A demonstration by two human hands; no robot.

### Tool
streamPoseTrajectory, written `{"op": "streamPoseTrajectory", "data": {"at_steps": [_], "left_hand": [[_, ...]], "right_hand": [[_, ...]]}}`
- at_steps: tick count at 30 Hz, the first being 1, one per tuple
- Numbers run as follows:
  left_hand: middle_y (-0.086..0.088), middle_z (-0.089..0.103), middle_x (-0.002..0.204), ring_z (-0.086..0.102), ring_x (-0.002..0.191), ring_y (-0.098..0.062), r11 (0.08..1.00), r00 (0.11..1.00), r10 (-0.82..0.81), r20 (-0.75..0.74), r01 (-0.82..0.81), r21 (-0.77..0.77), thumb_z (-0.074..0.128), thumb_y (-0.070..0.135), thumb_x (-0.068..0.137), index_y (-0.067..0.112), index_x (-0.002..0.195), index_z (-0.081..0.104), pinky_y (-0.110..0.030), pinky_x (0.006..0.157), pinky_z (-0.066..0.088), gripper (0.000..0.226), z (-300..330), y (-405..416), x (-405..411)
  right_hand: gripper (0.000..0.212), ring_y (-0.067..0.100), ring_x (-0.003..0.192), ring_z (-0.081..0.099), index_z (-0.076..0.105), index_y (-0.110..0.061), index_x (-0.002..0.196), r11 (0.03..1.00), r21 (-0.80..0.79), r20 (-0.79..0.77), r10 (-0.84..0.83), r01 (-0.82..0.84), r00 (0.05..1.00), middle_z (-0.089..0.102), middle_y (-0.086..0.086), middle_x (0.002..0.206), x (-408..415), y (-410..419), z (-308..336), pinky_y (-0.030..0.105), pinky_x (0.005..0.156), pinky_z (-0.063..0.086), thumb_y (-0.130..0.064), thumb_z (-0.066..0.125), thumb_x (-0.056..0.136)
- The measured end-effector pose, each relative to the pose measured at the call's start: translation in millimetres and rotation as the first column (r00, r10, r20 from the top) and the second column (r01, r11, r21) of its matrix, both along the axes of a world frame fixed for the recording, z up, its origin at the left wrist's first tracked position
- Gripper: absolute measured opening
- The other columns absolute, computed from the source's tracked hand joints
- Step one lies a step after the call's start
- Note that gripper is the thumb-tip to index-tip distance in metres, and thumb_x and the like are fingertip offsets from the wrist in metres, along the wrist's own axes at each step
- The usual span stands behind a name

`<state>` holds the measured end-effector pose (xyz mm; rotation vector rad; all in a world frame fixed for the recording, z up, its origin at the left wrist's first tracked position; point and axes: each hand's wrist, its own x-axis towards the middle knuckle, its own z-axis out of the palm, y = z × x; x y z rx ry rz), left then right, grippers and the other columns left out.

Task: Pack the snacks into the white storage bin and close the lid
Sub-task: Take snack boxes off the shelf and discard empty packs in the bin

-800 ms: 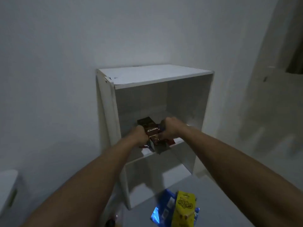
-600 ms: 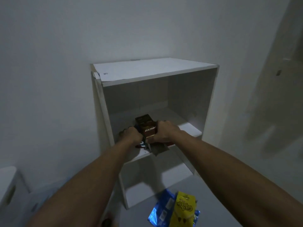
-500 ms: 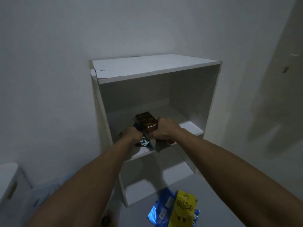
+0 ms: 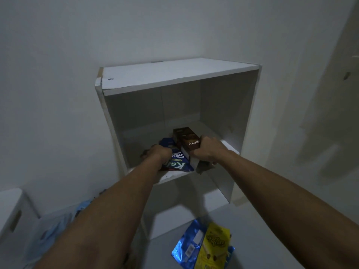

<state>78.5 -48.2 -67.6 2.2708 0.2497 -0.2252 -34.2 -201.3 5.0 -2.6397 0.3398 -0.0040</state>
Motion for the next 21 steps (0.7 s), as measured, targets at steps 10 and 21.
{"op": "streamPoseTrajectory", "data": {"at_steps": [10, 21], "left_hand": [[-0.016, 0.061, 0.096, 0.059, 0.069, -0.025, 0.904, 0.996, 0.039, -0.084, -0.071, -0.422, 0.062, -0.007, 0.082, -0.001, 0.111, 0.054, -0.032, 0.051, 0.046, 0.030, 50.1, 5.5, -53.5], [-0.021, 0.064, 0.103, 0.064, 0.090, -0.033, 0.922, 0.994, 0.029, 0.107, 0.015, -0.387, 0.064, -0.004, 0.079, -0.008, 0.112, 0.057, -0.034, 0.069, 0.052, 0.034, 63.1, 8.1, -74.1]], "right_hand": [[0.058, 0.026, 0.093, 0.061, 0.050, -0.020, 0.117, 1.000, -0.011, 0.039, 0.012, -0.011, 0.999, 0.064, 0.006, 0.112, -2.5, 0.4, -10.0, 0.034, 0.080, 0.052, -0.056, 0.063, 0.074], [0.064, 0.027, 0.103, 0.060, 0.048, -0.022, 0.124, 0.994, 0.021, 0.148, -0.110, 0.108, 0.983, 0.063, 0.005, 0.118, -41.8, 4.3, 3.2, 0.035, 0.083, 0.050, -0.053, 0.068, 0.072]]}}
